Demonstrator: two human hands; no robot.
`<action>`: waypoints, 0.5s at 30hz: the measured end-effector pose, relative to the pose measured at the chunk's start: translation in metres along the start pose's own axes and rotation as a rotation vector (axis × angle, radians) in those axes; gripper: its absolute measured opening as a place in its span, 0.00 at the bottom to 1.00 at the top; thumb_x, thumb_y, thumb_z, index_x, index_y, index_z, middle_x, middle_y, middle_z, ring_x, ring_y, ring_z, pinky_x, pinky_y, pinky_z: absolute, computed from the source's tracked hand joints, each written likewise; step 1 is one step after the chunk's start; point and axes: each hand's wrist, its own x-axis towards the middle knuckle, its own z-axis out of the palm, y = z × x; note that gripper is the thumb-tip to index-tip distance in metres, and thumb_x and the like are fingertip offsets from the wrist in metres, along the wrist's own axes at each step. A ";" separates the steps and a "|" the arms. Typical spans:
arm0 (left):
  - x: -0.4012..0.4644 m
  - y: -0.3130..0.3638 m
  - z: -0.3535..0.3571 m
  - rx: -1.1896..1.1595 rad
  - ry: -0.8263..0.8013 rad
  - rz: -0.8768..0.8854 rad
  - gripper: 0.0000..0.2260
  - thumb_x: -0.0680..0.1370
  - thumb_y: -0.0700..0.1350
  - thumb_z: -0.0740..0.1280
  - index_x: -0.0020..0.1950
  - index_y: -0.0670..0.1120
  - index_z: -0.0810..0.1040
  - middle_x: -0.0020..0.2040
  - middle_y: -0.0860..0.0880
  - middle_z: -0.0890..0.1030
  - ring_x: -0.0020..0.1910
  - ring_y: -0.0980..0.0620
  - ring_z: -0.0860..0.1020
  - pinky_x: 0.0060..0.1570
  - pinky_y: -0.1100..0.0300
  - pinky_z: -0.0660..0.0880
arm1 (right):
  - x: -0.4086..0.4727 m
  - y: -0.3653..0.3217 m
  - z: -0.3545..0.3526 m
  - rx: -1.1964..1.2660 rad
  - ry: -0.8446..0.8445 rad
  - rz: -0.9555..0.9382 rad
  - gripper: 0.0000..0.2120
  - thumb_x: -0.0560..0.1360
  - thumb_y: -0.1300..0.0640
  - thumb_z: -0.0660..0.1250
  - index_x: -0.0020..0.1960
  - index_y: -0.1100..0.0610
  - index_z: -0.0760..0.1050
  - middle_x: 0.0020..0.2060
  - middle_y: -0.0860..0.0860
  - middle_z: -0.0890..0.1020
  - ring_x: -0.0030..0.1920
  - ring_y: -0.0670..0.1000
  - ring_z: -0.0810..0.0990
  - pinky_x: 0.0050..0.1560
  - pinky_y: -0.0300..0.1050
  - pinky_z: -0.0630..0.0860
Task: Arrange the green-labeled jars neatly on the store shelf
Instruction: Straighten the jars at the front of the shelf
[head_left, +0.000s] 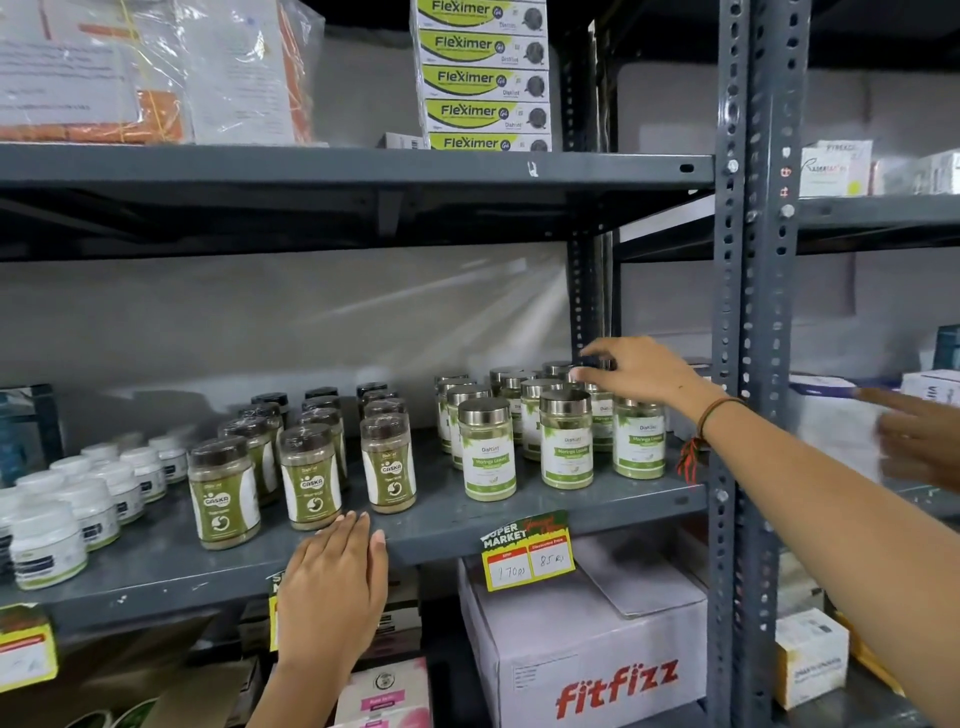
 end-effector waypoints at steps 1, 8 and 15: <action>0.000 0.000 0.000 0.001 0.000 0.001 0.22 0.79 0.52 0.55 0.56 0.40 0.82 0.53 0.43 0.84 0.54 0.46 0.81 0.57 0.49 0.73 | 0.000 -0.006 0.000 0.033 -0.036 -0.021 0.34 0.75 0.32 0.62 0.72 0.52 0.73 0.63 0.55 0.82 0.62 0.56 0.80 0.60 0.53 0.77; 0.000 0.000 -0.001 0.000 -0.001 0.005 0.22 0.79 0.53 0.54 0.56 0.40 0.82 0.53 0.43 0.84 0.54 0.46 0.81 0.57 0.49 0.74 | 0.002 -0.026 0.013 -0.001 -0.243 -0.044 0.33 0.71 0.36 0.71 0.70 0.51 0.75 0.66 0.51 0.80 0.64 0.54 0.78 0.64 0.50 0.74; 0.001 -0.002 0.001 -0.008 0.004 0.004 0.21 0.79 0.52 0.55 0.56 0.40 0.82 0.53 0.43 0.84 0.54 0.46 0.81 0.57 0.49 0.73 | 0.006 -0.023 0.016 0.008 -0.192 -0.049 0.30 0.69 0.36 0.73 0.65 0.52 0.79 0.60 0.50 0.83 0.59 0.52 0.80 0.62 0.50 0.76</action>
